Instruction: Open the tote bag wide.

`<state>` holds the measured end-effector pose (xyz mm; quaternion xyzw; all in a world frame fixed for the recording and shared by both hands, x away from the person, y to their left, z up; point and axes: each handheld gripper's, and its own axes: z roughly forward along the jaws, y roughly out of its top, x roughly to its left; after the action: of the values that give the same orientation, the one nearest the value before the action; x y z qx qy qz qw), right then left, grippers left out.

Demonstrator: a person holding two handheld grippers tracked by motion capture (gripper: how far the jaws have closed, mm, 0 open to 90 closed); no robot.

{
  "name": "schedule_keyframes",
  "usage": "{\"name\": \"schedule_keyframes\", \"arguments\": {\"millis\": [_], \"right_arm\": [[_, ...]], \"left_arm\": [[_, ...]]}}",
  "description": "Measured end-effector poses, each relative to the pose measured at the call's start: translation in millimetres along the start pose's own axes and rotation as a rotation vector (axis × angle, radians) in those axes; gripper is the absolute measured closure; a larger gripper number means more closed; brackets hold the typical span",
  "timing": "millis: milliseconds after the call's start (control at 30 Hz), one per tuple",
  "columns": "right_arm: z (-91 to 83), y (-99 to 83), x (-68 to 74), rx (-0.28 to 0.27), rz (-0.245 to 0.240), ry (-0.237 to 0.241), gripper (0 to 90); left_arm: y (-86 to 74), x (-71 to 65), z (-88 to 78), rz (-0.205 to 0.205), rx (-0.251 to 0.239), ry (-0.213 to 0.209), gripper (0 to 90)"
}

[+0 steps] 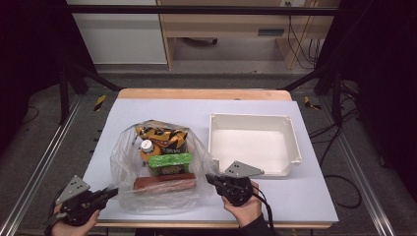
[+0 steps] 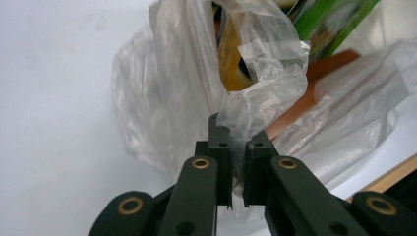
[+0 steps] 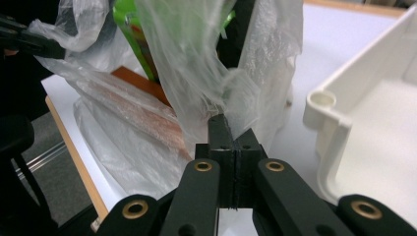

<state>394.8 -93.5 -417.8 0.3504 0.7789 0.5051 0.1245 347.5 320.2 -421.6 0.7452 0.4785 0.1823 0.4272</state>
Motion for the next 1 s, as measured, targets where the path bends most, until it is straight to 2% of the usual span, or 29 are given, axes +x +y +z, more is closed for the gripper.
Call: {"name": "schedule_keyframes", "arguments": {"millis": [133, 200, 233, 333, 400, 433, 500, 567, 633, 833, 933, 1000], "right_arm": [[3.5, -8.7, -2.2, 0.022, 0.019, 0.002, 89.9], [10.0, -16.6, -3.8, 0.053, 0.030, 0.002, 89.9], [12.5, -18.7, -3.9, 0.063, 0.035, 0.002, 89.9], [18.9, -23.4, -4.4, 0.093, 0.045, -0.001, 89.9], [20.8, -24.7, -5.1, 0.101, 0.048, -0.003, 89.9], [25.0, -27.3, -6.2, 0.120, 0.063, -0.010, 89.8], [30.1, -30.3, -7.8, 0.142, 0.069, -0.015, 89.7], [33.0, -31.9, -8.8, 0.148, 0.064, -0.019, 89.7], [40.5, -34.6, -10.0, 0.169, 0.068, -0.042, 89.6], [53.2, -36.9, -12.0, 0.180, 0.067, -0.079, 89.2], [61.6, -39.1, -11.2, 0.203, 0.045, -0.120, 86.4], [64.0, -40.1, -10.7, 0.201, 0.046, -0.125, 85.3]], "left_arm": [[-5.7, 1.0, 6.8, -0.003, 0.043, -0.003, 85.6], [-8.1, 1.0, 11.2, -0.006, 0.070, 0.000, 85.6], [-10.7, 1.8, 17.0, -0.011, 0.106, -0.002, 85.5], [-14.1, 4.2, 23.7, -0.013, 0.153, -0.005, 85.4], [-15.3, 4.6, 25.7, -0.014, 0.160, -0.004, 85.3], [-17.1, 5.9, 29.8, -0.015, 0.183, -0.009, 85.0], [-18.7, 8.3, 33.8, -0.018, 0.199, -0.008, 84.8], [-19.3, 9.6, 35.9, -0.021, 0.210, -0.006, 84.9], [-20.0, 14.3, 42.9, -0.022, 0.235, -0.007, 84.9], [-18.1, 15.8, 50.9, -0.002, 0.251, 0.001, 83.2], [-17.7, 17.3, 51.6, 0.000, 0.235, 0.020, 76.8], [-17.7, 17.9, 51.5, 0.005, 0.234, 0.030, 74.0]]}}
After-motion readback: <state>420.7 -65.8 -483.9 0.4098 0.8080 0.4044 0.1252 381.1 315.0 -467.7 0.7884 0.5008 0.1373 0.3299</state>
